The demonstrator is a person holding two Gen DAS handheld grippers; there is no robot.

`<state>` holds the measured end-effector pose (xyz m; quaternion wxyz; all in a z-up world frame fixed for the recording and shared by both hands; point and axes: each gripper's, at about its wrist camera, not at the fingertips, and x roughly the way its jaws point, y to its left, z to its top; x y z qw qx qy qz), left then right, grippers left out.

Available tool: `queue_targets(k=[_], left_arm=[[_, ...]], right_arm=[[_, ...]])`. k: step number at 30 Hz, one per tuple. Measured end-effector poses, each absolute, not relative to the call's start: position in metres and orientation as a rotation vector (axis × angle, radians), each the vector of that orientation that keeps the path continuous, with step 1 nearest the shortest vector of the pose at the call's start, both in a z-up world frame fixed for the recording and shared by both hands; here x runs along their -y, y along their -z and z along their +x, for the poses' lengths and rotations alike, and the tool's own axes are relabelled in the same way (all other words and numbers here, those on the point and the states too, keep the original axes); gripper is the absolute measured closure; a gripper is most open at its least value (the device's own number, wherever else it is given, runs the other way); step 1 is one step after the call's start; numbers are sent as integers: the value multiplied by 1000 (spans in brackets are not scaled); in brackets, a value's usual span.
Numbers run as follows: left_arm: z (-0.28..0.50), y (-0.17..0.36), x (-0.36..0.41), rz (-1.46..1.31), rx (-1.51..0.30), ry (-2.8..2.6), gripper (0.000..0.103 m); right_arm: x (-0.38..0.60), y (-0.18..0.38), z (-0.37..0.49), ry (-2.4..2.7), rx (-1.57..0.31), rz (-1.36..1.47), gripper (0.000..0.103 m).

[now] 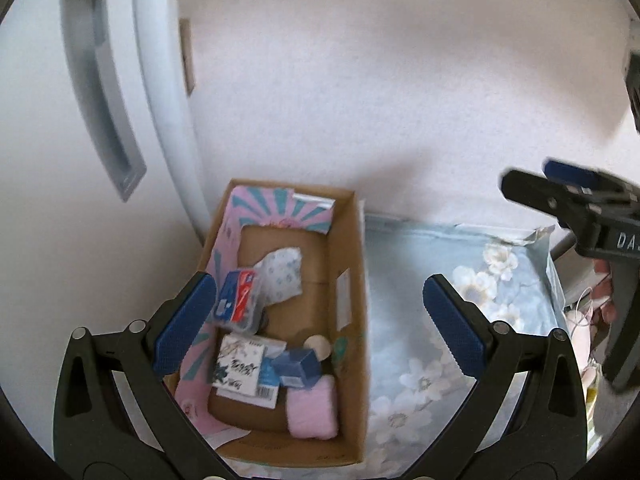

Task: Organize objects
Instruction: 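Withdraw both tools from the box back over the bed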

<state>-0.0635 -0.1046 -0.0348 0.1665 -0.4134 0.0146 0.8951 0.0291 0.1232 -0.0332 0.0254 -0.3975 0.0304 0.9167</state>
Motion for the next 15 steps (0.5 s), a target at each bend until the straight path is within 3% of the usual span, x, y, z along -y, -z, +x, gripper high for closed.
queue_targets(k=[10, 15], left_arm=[[-48, 22, 69, -1092, -100, -2514, 0], [-34, 30, 52, -1062, -141, -2490, 0]], right_arm=[[-168, 31, 102, -2607, -272, -1120, 0], [-176, 39, 130, -2526, -252, -1079, 0]])
